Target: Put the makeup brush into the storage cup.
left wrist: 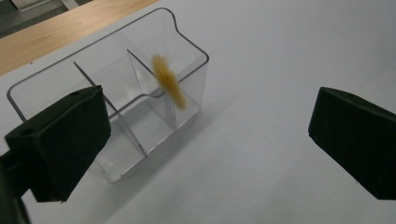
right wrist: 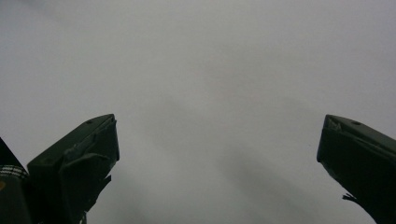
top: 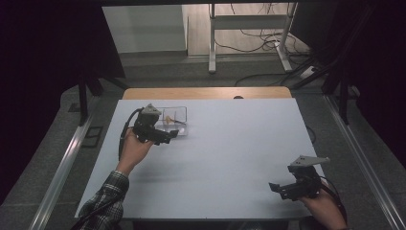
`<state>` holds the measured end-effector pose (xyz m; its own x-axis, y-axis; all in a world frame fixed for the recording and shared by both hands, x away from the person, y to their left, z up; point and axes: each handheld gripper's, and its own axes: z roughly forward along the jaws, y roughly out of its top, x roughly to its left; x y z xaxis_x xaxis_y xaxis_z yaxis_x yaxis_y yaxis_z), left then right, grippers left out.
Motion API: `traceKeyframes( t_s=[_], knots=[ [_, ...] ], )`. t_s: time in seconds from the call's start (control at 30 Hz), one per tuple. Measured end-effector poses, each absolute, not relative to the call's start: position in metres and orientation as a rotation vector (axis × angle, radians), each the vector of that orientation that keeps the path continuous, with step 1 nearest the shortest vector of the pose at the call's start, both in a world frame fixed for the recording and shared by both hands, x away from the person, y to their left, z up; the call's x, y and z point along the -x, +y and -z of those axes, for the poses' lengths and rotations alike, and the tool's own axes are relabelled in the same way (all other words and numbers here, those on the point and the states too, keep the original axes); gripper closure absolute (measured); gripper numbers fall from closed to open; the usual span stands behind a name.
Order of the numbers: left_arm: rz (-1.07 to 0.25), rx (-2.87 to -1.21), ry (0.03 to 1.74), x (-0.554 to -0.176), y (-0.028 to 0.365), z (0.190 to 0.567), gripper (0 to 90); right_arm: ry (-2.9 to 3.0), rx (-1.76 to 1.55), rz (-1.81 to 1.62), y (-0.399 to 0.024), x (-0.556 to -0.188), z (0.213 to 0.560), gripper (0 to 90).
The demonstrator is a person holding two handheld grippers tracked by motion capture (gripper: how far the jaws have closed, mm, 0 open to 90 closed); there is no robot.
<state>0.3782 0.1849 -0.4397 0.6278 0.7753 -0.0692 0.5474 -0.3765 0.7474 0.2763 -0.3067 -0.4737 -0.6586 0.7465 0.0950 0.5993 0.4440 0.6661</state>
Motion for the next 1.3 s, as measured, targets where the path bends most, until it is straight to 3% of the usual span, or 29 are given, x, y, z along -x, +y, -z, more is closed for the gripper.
traceKeyframes(
  t_s=[1.3],
  knots=[
    [-0.309,-2.062,1.015,-0.335,0.203,0.464,0.0,2.484,-1.167,-1.015,-0.307,-0.276,0.473,0.0]
  ],
)
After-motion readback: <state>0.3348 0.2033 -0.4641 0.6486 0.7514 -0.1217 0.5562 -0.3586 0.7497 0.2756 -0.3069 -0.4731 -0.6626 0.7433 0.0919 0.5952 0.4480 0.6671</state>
